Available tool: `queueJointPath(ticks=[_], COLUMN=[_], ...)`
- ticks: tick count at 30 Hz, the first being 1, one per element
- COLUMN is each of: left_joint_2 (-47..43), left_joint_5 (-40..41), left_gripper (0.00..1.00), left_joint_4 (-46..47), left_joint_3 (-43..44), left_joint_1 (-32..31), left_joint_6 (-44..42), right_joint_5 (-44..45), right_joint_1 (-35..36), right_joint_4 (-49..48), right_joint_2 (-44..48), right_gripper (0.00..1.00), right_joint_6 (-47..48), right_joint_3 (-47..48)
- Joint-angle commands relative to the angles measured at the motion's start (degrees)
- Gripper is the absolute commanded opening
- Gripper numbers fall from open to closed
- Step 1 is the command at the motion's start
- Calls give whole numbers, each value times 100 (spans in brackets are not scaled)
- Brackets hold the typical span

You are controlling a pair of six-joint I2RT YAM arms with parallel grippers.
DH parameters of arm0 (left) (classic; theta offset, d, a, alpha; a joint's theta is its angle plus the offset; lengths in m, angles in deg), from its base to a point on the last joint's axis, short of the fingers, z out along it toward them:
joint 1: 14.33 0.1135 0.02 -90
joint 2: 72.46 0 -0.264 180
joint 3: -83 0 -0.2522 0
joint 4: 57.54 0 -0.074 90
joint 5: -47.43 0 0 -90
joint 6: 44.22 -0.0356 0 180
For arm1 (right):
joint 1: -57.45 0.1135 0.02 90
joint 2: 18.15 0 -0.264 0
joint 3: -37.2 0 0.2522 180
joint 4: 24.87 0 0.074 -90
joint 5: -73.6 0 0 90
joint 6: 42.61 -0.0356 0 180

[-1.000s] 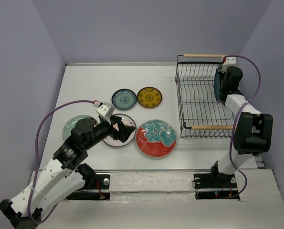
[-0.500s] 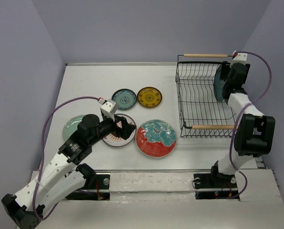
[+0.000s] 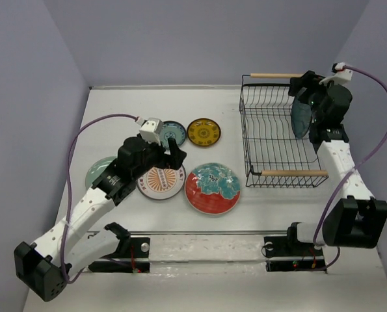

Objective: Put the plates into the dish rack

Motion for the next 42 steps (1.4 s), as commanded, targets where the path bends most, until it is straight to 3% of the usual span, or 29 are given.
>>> queueJointPath(ticks=[1, 2, 6, 10, 16, 19, 23, 29, 36, 39, 42], left_joint_2=[497, 604, 1306, 1808, 3319, 4206, 4840, 5289, 5755, 5887, 6010], left_joint_5=[-176, -290, -748, -949, -765, -617, -440, -124, -414, -440, -353], left_gripper=[99, 99, 98, 96, 90, 85, 81, 75, 61, 50, 47], left_joint_4=[831, 928, 1552, 1947, 1738, 1712, 1501, 1360, 1272, 1237, 1193], left_joint_3=[387, 378, 317, 299, 1203, 1590, 2135, 2206, 2276, 2303, 2320], left_joint_1=[875, 1087, 1949, 2643, 2803, 2821, 2891, 2926, 2926, 2926, 2935], left_joint_6=[624, 765, 1258, 1731, 1636, 1619, 1514, 1250, 1179, 1162, 1135], right_joint_5=[-1038, -1100, -1460, -1514, -1487, -1531, -1706, -2050, -2076, -2103, -2094], right_joint_1=[477, 566, 1233, 2137, 3044, 3396, 3467, 3467, 3467, 3467, 3467], right_joint_4=[-116, -116, -177, -125, -134, 6, 252, 402, 420, 411, 394], right_joint_2=[887, 1037, 1688, 1978, 2400, 2532, 2638, 2839, 2744, 2638, 2612], right_gripper=[78, 71, 59, 57, 56, 50, 49, 50, 50, 50, 50], right_joint_6=[-668, -799, -1116, -1204, -1178, -1134, -1037, -1011, -967, -1002, -1011], right_joint_3=[-446, -578, -1402, -1791, -2222, -2310, -2232, -1968, -1880, -1897, -1906])
